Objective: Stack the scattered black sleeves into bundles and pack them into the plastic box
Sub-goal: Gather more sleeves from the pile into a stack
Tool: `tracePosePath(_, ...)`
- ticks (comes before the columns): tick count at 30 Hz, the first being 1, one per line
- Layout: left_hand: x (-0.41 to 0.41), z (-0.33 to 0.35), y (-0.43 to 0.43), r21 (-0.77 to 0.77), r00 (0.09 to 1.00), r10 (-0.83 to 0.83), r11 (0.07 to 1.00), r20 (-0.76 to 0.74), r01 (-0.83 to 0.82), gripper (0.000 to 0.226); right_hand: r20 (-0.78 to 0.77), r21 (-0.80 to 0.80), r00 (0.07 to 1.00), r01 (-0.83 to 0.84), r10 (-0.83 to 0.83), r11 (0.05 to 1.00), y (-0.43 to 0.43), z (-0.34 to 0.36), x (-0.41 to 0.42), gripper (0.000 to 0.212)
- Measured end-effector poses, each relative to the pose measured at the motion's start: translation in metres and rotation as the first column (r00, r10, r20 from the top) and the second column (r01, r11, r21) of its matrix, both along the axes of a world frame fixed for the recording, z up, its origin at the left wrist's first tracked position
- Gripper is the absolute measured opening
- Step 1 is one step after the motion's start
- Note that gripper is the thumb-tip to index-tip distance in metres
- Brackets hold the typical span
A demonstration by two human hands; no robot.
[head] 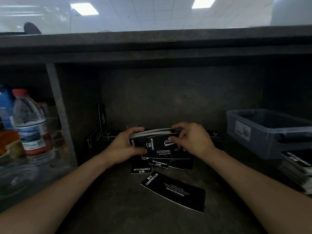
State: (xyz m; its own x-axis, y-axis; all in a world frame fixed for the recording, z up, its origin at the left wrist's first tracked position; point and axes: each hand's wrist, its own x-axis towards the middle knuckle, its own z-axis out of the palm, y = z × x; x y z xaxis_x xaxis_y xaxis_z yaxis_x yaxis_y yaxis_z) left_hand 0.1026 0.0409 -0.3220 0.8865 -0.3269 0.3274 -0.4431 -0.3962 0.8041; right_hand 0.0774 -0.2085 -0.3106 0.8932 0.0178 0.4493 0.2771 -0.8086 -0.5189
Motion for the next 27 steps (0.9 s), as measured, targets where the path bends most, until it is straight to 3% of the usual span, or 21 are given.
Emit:
tracePosePath(3, 0.0, -0.001, 0.001, 0.006, 1.0, 0.01, 1.0, 0.022, -0.01, 0.074, 0.143, -0.197, 0.957, 0.277, -0.252, 0.941, 0.004, 0.005, -0.003, 0.065)
tracePosePath(6, 0.001, -0.001, 0.0, 0.023, 0.999, 0.015, 1.0, 0.05, -0.016, 0.069, 0.083, -0.181, 0.952, 0.306, -0.296, 0.934, 0.006, -0.002, 0.0, 0.086)
tracePosePath(10, 0.001, -0.001, -0.001, 0.069, 0.998, -0.016, 0.998, 0.058, 0.012, 0.067, -0.077, 0.03, 0.996, 0.037, -0.035, 0.999, 0.023, -0.011, 0.001, 0.074)
tracePosePath(13, 0.003, -0.004, -0.003, 0.101, 0.997, -0.054, 0.994, 0.059, 0.048, 0.064, -0.144, -0.001, 0.987, -0.079, 0.078, 0.997, 0.036, -0.013, 0.001, 0.079)
tracePosePath(17, 0.009, -0.007, -0.001, 0.23, 0.99, 0.017, 0.972, 0.137, -0.048, 0.063, -0.192, 0.005, 0.977, -0.092, 0.091, 0.996, 0.032, -0.015, 0.007, 0.07)
tracePosePath(22, 0.01, -0.008, -0.003, 0.478, 0.965, 0.021, 0.866, 0.261, -0.148, 0.071, -0.182, -0.046, 0.978, -0.109, 0.099, 0.993, 0.031, -0.019, 0.012, 0.063)
tracePosePath(27, 0.001, -0.002, -0.008, 0.471, 0.971, 0.061, 0.867, 0.23, -0.166, 0.062, -0.118, -0.037, 0.99, -0.075, 0.07, 0.997, 0.038, -0.022, 0.01, 0.058)
